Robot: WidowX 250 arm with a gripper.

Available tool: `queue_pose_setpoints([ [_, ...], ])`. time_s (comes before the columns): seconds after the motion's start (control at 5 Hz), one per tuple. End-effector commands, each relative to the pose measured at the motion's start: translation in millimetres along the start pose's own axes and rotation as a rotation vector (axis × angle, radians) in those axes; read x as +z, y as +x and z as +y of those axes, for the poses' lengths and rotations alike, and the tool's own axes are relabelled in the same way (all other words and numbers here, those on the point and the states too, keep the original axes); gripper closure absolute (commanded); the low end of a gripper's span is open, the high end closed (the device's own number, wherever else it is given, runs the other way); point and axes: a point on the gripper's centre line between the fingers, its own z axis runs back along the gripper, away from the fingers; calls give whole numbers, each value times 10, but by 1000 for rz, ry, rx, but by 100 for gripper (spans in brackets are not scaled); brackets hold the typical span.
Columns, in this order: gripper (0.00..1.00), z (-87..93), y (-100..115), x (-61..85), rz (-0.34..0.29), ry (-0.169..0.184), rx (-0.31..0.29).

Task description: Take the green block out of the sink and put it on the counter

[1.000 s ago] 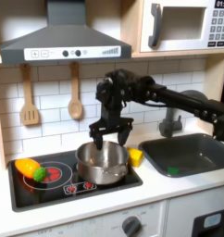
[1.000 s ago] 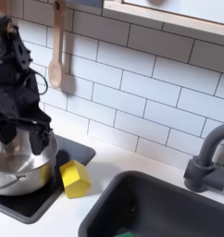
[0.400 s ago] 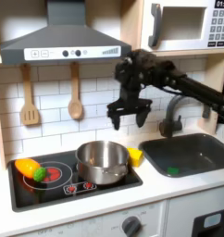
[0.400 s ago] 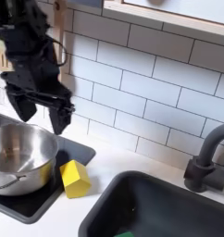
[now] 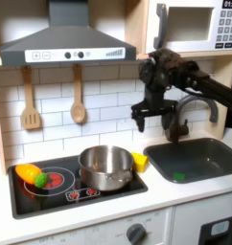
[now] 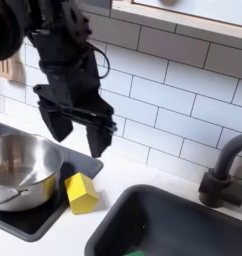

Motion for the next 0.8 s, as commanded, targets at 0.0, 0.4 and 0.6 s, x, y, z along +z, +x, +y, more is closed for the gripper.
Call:
queue_pose_setpoints([
  [0.0, 0, -134, -102, -127, 62, -24, -28],
  [0.4, 0, -244, -45, -145, 77, -25, -85],
  [0.6, 0, -193, -30, -147, 94, 38, -74],
])
